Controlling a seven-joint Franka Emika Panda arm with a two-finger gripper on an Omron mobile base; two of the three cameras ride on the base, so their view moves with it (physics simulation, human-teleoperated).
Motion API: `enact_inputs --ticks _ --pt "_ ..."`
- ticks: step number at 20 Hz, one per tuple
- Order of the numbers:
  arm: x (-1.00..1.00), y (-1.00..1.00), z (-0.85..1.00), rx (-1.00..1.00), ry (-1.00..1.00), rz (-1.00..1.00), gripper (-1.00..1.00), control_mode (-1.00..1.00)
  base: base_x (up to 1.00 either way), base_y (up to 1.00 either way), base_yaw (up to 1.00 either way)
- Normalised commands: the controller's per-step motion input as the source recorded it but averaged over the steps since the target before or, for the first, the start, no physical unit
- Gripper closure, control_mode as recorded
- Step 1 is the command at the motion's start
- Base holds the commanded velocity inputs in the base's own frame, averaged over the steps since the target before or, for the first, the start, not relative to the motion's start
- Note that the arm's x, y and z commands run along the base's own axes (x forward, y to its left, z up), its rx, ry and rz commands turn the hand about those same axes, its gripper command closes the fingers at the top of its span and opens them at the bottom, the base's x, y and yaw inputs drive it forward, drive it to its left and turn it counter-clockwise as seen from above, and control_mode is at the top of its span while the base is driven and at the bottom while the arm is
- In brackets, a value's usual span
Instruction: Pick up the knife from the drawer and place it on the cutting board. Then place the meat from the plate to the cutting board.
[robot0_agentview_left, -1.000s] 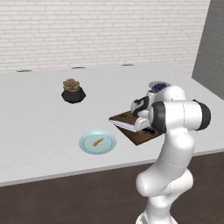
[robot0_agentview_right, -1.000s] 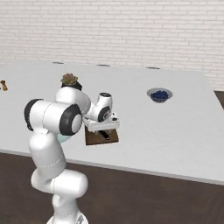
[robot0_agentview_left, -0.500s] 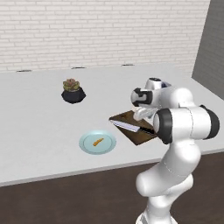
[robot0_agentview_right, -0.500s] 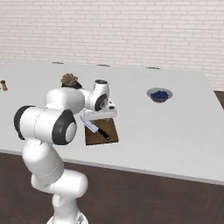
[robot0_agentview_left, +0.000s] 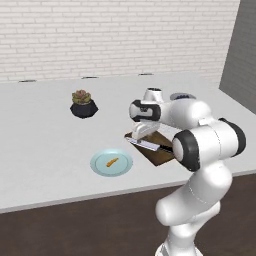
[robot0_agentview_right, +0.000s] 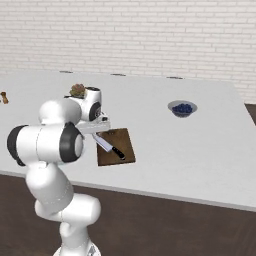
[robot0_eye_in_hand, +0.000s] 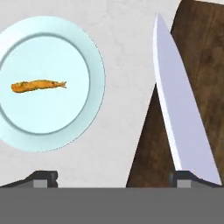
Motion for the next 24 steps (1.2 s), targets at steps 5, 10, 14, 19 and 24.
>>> enact_inputs --ticks 5,10,14,19,24 --pt "-0.50 0.97 0.00 0.06 0.02 -0.27 -1.00 -1.00 0.00 0.00 0.00" --pt "-0.10 0.74 0.00 0.08 0.12 -0.37 -1.00 -1.00 0.00 0.00 0.00" --pt "0.00 0.44 0.00 0.00 0.22 -0.44 -1.00 -1.00 0.00 0.00 0.00" --pt "0.00 0.35 0.00 -0.04 0.22 -0.44 -1.00 -1.00 0.00 0.00 0.00" --pt "0.00 0.25 -0.02 -0.11 0.06 -0.34 -1.00 -1.00 0.00 0.00 0.00"
